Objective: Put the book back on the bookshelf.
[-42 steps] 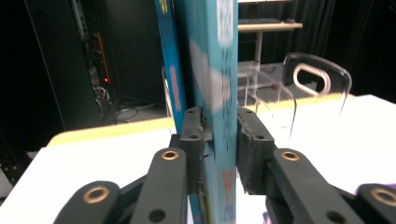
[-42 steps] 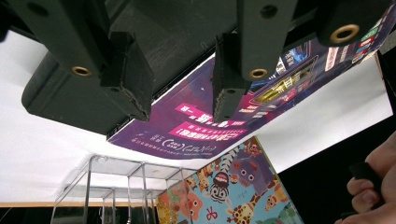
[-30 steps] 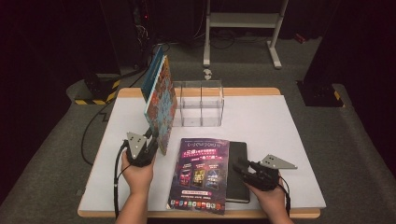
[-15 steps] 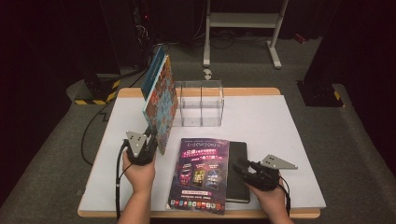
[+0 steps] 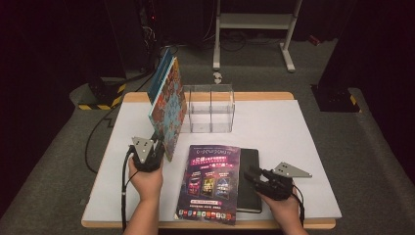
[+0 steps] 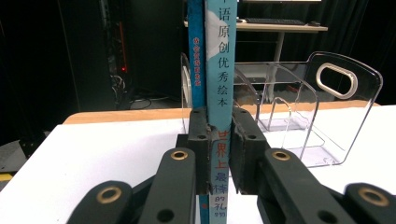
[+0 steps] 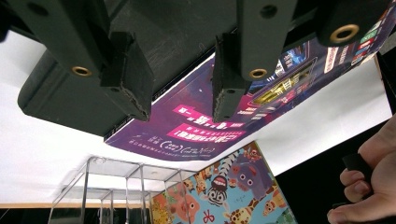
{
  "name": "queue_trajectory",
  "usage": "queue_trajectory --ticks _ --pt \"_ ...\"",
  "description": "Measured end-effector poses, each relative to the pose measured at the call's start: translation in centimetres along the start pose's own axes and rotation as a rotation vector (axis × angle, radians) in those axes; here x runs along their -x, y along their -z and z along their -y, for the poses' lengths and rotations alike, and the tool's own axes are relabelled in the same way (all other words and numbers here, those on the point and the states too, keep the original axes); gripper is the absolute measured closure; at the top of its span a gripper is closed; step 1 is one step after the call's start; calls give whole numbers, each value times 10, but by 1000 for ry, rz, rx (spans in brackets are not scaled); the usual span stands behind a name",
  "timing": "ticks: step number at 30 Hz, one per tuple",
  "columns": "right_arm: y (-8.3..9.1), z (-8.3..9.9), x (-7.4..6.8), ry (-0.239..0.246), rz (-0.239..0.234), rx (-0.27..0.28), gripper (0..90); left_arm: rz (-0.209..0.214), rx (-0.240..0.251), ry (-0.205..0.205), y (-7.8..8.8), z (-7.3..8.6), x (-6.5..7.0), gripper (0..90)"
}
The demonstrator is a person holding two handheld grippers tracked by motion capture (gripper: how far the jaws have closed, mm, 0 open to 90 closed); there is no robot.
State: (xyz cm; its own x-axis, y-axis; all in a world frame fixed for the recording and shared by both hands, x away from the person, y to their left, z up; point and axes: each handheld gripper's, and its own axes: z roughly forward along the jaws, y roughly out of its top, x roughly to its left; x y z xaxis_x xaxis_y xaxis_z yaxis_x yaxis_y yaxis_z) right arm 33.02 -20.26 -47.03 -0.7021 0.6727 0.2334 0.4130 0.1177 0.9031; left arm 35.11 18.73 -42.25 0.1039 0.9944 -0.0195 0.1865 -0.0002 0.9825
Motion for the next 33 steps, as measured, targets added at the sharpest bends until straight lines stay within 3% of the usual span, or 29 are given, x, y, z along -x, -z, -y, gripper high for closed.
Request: queue_trajectory --ticks 33 --pt "-2 1 -1 11 3 -10 575 49 -4 2 1 -3 -5 676"
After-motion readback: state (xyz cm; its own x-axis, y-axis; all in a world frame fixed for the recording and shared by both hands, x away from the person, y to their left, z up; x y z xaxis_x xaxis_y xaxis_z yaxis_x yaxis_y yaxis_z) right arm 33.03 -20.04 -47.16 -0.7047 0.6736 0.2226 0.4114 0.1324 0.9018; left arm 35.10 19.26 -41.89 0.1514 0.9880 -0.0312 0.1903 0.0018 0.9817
